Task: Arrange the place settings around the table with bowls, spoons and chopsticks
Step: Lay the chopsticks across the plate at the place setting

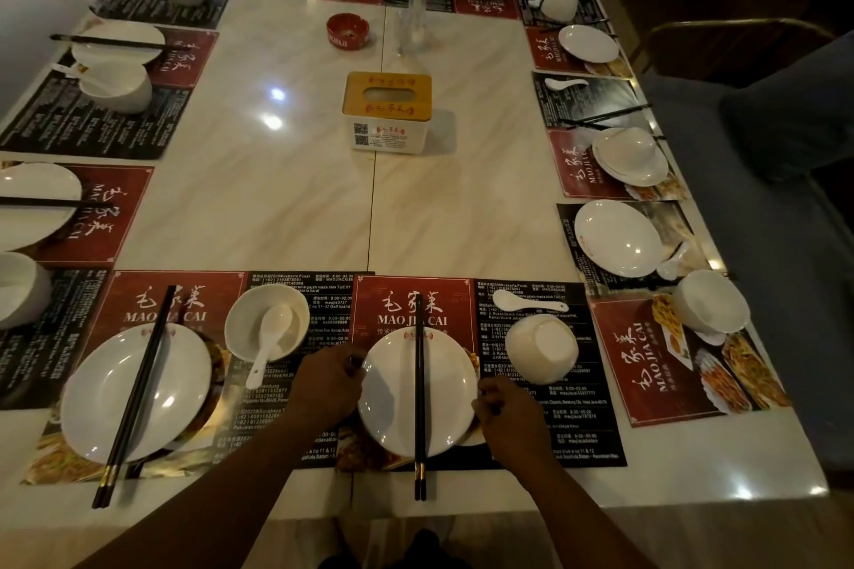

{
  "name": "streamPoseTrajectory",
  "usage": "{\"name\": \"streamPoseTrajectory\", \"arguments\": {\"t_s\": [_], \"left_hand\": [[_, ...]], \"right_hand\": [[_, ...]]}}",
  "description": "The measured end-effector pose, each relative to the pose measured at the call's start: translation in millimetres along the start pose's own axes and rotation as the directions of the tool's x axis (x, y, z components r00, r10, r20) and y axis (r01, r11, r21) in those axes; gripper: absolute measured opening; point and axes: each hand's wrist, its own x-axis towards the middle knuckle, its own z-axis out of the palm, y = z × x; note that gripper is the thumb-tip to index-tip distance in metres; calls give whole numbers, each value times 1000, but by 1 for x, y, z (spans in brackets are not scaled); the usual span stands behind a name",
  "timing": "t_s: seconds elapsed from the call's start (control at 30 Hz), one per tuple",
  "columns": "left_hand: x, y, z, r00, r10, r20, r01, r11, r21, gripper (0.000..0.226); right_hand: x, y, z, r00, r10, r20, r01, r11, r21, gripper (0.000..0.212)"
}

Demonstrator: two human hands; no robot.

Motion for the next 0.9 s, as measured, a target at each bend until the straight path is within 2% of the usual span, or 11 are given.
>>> {"name": "streamPoseTrajectory", "arguments": {"t_s": [0.2,0.37,0.47,0.6,0.67,0.73,0.8,0.9], "left_hand": [[0,-3,-2,999,51,2,-51,998,47,14],[-2,-1,-3,998,55,7,-55,996,63,15],[-1,1,-5,998,62,10,-62,997,56,12],[1,16,-12,992,114,-56,-111,992,56,9],[3,27,-14,984,160,-75,-155,986,61,18],[4,38,-12,979,186,-84,-183,982,43,21],[5,49,-7,970,223,-98,-223,975,20,15],[6,72,4,950,290,-113,-291,957,6,19]], "right_hand": [[1,3,0,1000,-10,-7,11,1000,12,27],[-2,0,-1,999,-26,-23,27,999,40,20],[-6,0,-9,994,-41,-97,43,999,20,10],[-9,15,-34,974,-46,-223,41,999,-30,17],[-6,24,-49,947,-36,-320,29,999,-28,17],[1,32,-64,904,-97,-417,70,994,-79,26],[12,36,-76,879,-174,-443,128,983,-132,45],[37,36,-86,906,-261,-333,193,955,-225,87]]}}
